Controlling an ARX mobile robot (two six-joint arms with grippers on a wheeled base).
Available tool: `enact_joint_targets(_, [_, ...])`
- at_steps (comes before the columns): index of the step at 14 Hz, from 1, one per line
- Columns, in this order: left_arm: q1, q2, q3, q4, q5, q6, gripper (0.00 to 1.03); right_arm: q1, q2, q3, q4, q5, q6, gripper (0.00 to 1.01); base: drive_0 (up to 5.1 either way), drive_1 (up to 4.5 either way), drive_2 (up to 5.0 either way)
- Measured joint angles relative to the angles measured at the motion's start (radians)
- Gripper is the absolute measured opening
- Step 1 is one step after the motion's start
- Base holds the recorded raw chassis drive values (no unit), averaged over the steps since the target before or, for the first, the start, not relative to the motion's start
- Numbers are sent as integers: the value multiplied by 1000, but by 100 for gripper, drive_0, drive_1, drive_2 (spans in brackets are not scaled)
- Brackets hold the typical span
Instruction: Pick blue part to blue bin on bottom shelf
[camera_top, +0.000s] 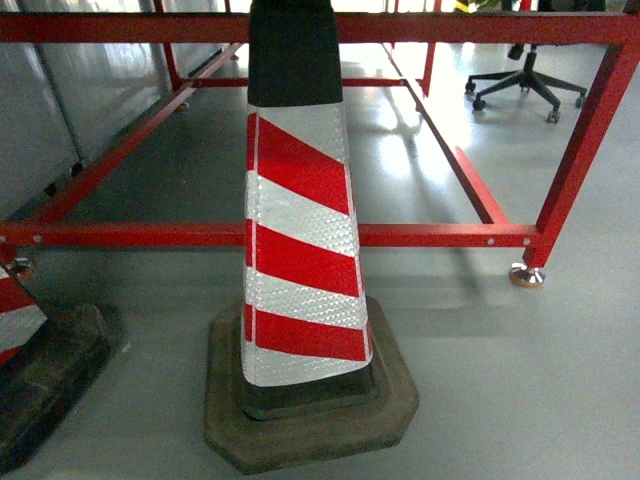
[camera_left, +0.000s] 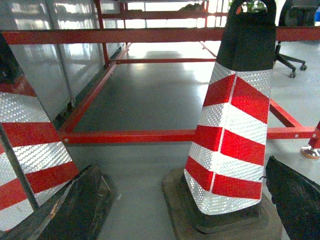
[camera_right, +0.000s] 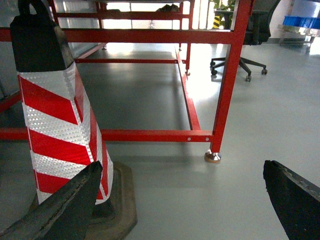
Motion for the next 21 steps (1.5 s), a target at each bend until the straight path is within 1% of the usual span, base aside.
enact_joint_targets(21, [0,0,0,-3,1,0,98,0,0,0,-2,0,0,98,0,0,0])
